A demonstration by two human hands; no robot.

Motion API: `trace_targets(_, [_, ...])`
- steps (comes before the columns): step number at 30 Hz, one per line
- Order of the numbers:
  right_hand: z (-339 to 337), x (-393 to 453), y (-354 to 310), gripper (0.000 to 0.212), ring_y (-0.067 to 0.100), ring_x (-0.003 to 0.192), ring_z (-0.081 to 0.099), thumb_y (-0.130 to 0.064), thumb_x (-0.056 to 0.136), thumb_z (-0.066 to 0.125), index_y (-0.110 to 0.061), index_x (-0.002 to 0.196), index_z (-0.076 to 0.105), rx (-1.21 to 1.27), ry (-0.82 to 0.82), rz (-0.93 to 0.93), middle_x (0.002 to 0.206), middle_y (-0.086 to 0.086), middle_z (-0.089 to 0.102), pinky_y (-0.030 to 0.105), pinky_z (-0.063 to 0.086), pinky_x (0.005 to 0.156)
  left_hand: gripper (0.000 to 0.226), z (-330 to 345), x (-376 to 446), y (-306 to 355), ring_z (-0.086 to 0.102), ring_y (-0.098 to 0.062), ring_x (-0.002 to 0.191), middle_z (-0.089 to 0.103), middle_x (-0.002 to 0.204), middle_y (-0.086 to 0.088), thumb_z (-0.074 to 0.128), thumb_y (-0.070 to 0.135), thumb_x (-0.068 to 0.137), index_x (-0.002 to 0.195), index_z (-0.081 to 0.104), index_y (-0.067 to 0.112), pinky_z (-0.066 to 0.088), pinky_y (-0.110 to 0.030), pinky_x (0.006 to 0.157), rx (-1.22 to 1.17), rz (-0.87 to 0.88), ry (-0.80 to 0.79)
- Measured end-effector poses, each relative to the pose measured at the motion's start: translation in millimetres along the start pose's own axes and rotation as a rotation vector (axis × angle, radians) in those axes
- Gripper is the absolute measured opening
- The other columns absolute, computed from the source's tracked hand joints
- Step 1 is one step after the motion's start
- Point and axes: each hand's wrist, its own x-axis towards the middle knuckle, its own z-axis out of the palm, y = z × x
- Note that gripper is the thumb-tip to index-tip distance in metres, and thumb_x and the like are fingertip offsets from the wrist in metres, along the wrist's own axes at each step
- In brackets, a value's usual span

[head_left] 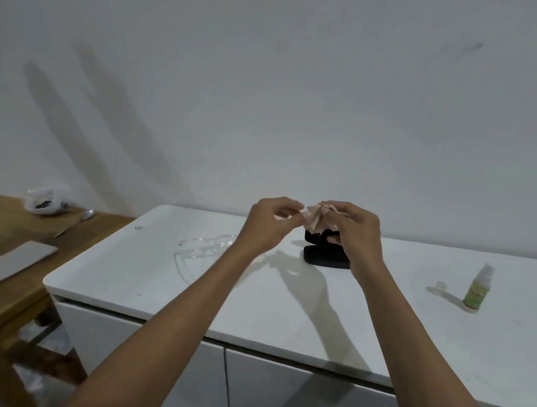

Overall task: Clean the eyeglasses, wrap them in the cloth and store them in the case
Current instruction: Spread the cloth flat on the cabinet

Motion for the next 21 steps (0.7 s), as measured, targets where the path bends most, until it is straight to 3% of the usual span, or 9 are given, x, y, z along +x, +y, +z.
trace_targets(5, [-33,-3,-7,0.012,0.011,0.096,0.073,-0.025,0.09,0.07,-0.027,0.094,0.081,-0.004,0.044,0.056,0.096,-0.007,0.079,0.029,0.056,0.072,0.008,34,11,28,0.075,-0.017,0.084,0.078,0.08,0.0,0.082,0.011,0.081,0.08,0.079,0.018,0.059,-0.034,0.086,-0.134,-0.032,-0.003])
trace_targets(9, [-59,-4,-9,0.013,0.021,0.082,0.076,-0.03,0.091,0.071,-0.026,0.1,0.081,-0.073,0.052,0.077,0.089,0.001,0.08,0.028,0.055,0.065,0.009,45,19,45,0.071,-0.014,0.082,0.074,0.081,0.002,0.078,0.011,0.084,0.078,0.075,0.018,0.055,-0.032,0.077,-0.202,-0.095,0.005])
trace_targets(12, [-78,-5,-13,0.02,0.031,0.073,0.078,-0.032,0.092,0.069,-0.023,0.108,0.077,-0.185,0.006,0.082,0.089,0.01,0.08,0.031,0.057,0.06,0.01,46,26,62,0.068,-0.016,0.08,0.071,0.08,0.001,0.076,0.01,0.087,0.08,0.071,0.016,0.058,-0.04,0.078,-0.286,-0.129,-0.032])
trace_targets(16, [-101,-4,-26,0.019,0.023,0.058,0.076,-0.045,0.095,0.064,-0.029,0.101,0.072,-0.591,-0.023,0.087,0.078,0.004,0.078,0.03,0.058,0.055,0.006,44,32,85,0.069,-0.021,0.075,0.07,0.078,-0.006,0.073,0.006,0.089,0.085,0.068,0.009,0.064,-0.044,0.077,-0.393,-0.126,-0.095])
trace_targets(18, [-109,0,-33,0.024,0.02,0.065,0.077,-0.049,0.093,0.066,-0.029,0.103,0.075,-0.736,0.018,0.015,0.081,-0.002,0.078,0.036,0.064,0.066,0.004,44,33,93,0.07,-0.022,0.074,0.069,0.082,-0.012,0.072,0.004,0.089,0.089,0.069,0.004,0.065,-0.042,0.07,-0.412,-0.114,-0.14])
trace_targets(21, [-112,4,-50,0.03,0.013,0.095,0.074,-0.039,0.093,0.072,-0.022,0.117,0.077,-0.495,-0.041,-0.07,0.107,-0.007,0.077,0.032,0.061,0.071,0.011,45,34,100,0.071,-0.022,0.077,0.07,0.086,-0.013,0.072,0.003,0.089,0.097,0.071,-0.005,0.062,-0.036,0.067,-0.386,-0.088,-0.217])
